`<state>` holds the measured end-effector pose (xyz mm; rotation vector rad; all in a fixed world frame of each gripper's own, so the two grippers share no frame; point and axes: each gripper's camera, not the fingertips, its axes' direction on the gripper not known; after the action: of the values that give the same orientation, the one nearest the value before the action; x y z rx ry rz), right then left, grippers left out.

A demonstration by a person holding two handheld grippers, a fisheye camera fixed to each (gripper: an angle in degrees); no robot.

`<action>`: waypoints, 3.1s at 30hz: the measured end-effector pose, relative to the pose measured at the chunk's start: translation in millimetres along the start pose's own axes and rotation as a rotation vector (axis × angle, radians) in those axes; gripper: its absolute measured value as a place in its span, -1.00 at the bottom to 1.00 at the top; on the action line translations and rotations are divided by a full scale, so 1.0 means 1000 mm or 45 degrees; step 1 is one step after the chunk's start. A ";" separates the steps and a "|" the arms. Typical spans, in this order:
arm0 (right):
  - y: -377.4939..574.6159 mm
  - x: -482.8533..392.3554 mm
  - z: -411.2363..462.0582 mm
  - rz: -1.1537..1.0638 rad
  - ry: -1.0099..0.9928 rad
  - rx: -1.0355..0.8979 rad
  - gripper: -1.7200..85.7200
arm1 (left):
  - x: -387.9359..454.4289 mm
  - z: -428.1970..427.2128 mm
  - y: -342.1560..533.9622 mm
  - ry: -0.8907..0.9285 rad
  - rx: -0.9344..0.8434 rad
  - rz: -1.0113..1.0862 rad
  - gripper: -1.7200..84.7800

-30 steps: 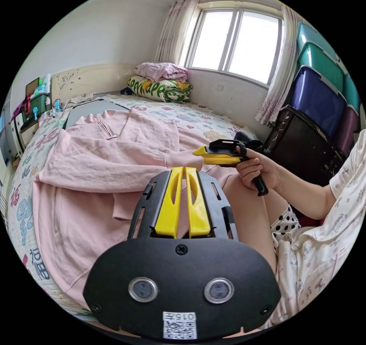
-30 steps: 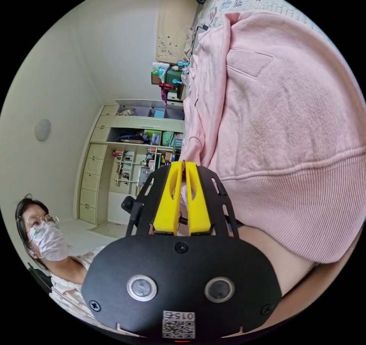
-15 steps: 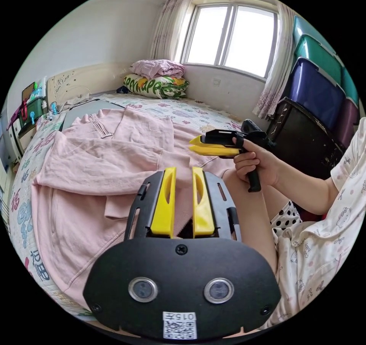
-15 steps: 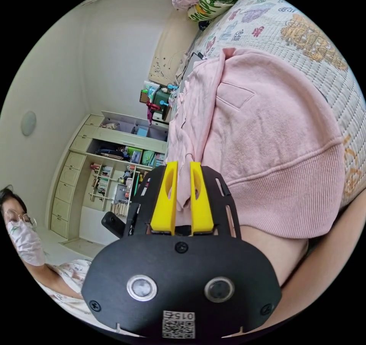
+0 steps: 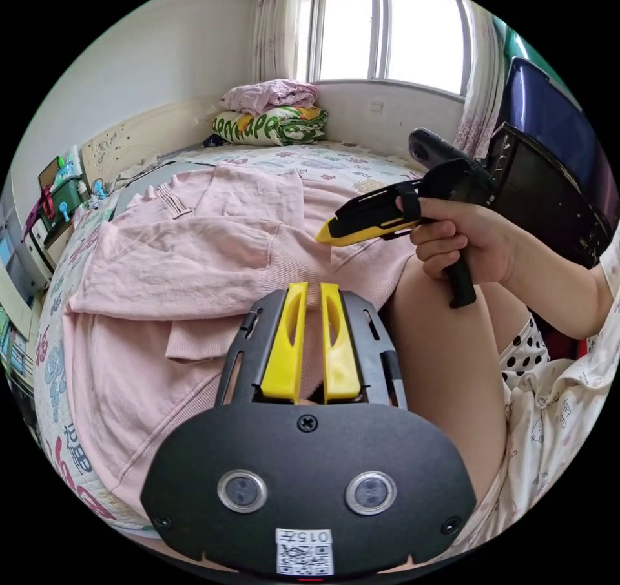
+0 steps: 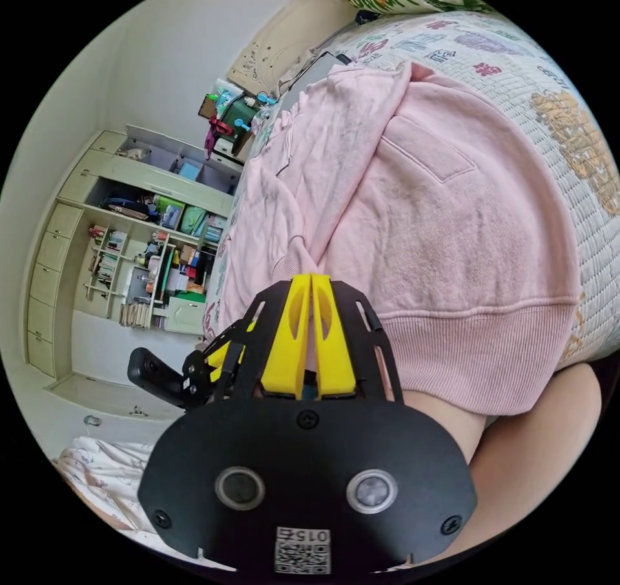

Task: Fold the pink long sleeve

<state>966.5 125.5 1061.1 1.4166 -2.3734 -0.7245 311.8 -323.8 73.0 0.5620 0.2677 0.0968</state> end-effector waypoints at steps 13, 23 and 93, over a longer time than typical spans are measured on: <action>0.062 0.040 0.083 -0.010 -0.050 0.080 -0.90 | -0.073 -0.048 0.052 0.188 0.268 -0.102 -0.89; -0.113 0.001 0.142 -0.633 0.324 0.138 -0.78 | -0.390 0.012 -0.020 -0.274 0.150 -0.411 -0.73; -0.172 0.353 -0.207 -0.451 -0.111 -0.460 -0.72 | -0.016 -0.009 0.333 0.288 0.078 -0.739 -0.71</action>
<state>1023.5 -308.2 1134.0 1.6781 -1.9319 -1.2545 288.0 -41.5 248.8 0.5157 0.6456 -0.4135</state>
